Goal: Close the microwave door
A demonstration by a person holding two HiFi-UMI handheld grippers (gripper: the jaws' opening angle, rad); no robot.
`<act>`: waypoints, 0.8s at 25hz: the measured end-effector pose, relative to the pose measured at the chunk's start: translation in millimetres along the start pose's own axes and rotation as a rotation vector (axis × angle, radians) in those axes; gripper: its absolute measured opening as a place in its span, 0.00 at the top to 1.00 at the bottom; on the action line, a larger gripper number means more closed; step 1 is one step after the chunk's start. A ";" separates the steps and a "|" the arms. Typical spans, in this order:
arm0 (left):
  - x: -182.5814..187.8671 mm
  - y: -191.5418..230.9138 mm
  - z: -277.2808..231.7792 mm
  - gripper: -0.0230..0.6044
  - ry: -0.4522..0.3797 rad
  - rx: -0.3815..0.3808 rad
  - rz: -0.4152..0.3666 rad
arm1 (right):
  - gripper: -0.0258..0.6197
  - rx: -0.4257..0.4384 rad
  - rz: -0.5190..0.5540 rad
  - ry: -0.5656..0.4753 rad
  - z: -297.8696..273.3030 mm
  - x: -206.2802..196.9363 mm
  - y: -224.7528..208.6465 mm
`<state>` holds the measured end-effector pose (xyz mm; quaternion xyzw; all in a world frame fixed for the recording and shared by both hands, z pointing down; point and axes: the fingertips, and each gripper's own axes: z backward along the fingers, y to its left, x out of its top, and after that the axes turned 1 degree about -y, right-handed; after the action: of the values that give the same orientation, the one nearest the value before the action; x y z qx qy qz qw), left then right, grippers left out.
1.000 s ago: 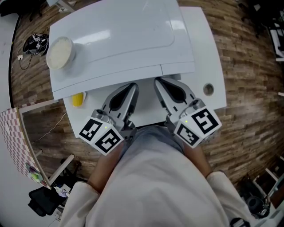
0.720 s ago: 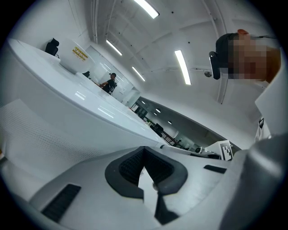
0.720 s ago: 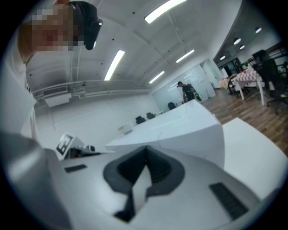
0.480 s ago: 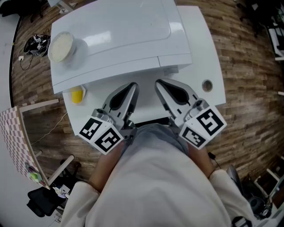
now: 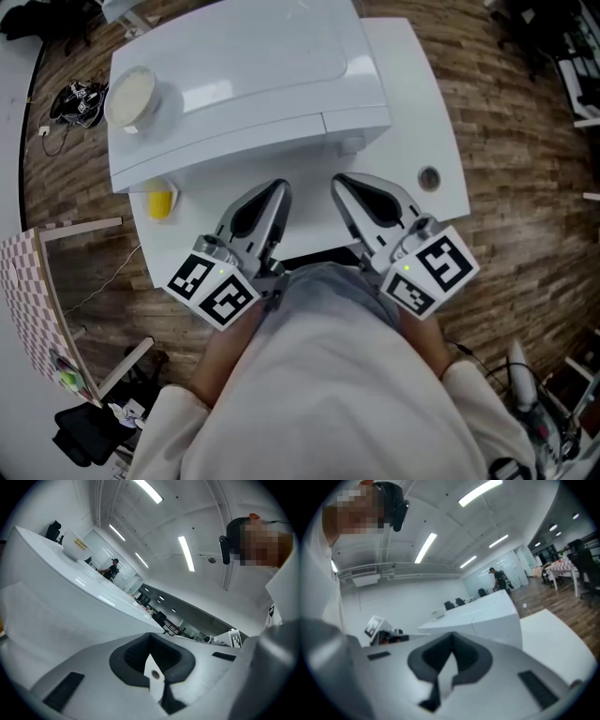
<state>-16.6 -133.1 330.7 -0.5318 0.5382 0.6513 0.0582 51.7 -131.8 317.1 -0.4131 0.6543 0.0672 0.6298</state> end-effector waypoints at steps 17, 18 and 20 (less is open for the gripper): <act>-23.0 -35.6 19.2 0.94 -0.010 -0.035 0.004 | 0.93 0.004 0.075 0.041 58.8 -10.3 3.0; -24.7 -37.2 20.3 0.94 -0.008 -0.035 0.004 | 0.93 0.002 0.076 0.041 61.8 -10.2 2.8; -27.9 -40.6 22.0 0.94 -0.004 -0.036 0.003 | 0.93 0.003 0.077 0.042 67.2 -10.2 3.1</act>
<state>7.9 -85.7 322.6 -0.5305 0.5269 0.6622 0.0488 100.1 -84.2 311.4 -0.3879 0.6830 0.0820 0.6135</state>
